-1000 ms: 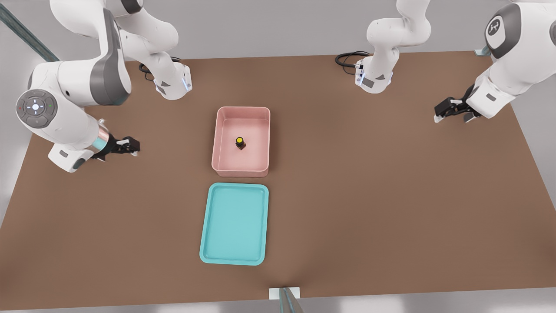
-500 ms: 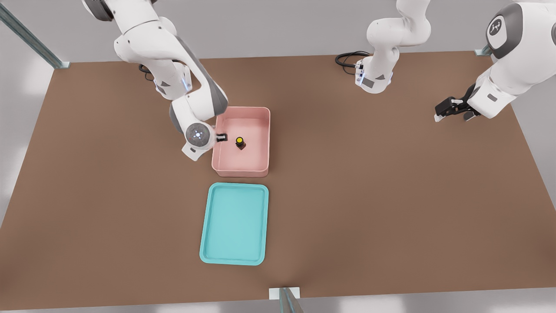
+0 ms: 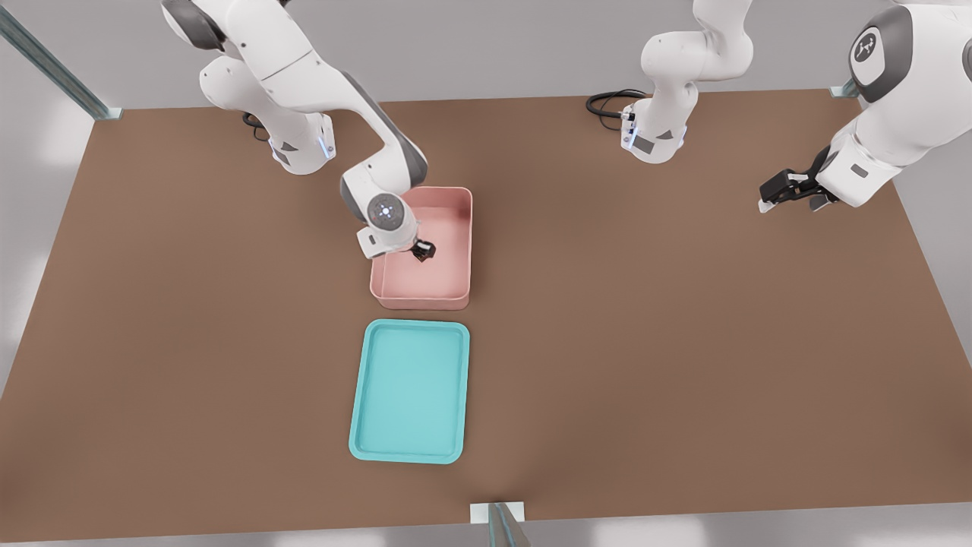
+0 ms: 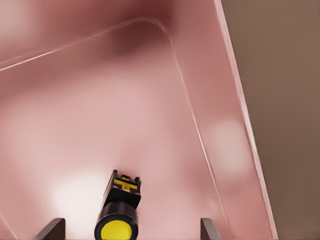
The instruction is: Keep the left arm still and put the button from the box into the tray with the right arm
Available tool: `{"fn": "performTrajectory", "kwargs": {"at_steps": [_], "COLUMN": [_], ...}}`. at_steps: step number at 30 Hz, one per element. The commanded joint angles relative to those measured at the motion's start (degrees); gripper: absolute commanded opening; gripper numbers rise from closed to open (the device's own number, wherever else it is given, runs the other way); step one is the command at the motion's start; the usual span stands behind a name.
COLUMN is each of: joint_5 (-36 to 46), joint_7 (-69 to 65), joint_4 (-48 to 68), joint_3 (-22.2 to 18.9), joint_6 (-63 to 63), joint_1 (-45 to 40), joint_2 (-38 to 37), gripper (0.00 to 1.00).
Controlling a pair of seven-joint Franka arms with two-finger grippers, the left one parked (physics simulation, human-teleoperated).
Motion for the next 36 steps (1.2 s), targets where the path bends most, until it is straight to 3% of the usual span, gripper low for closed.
{"fn": "performTrajectory", "kwargs": {"at_steps": [1,8,19,26,34,36], "joint_5": [-0.1,-0.2,-1.0,-1.3,-1.3,-1.3], "joint_7": [33.5,34.5,34.4,32.7,31.0,30.0], "joint_4": [-0.6,-2.7,-3.1,-5.2,-6.0,-6.4], "joint_3": [0.0,0.0,-0.1,-0.1,1.2,1.2], "joint_6": [6.7,15.2,17.3,19.1,20.7,20.9], "joint_1": [0.3,3.9,3.7,2.8,2.9,2.8], "joint_2": [0.9,3.7,5.2,5.1,5.1,5.2], "gripper": [1.00,1.00,0.99,0.65,0.63,0.49]}}
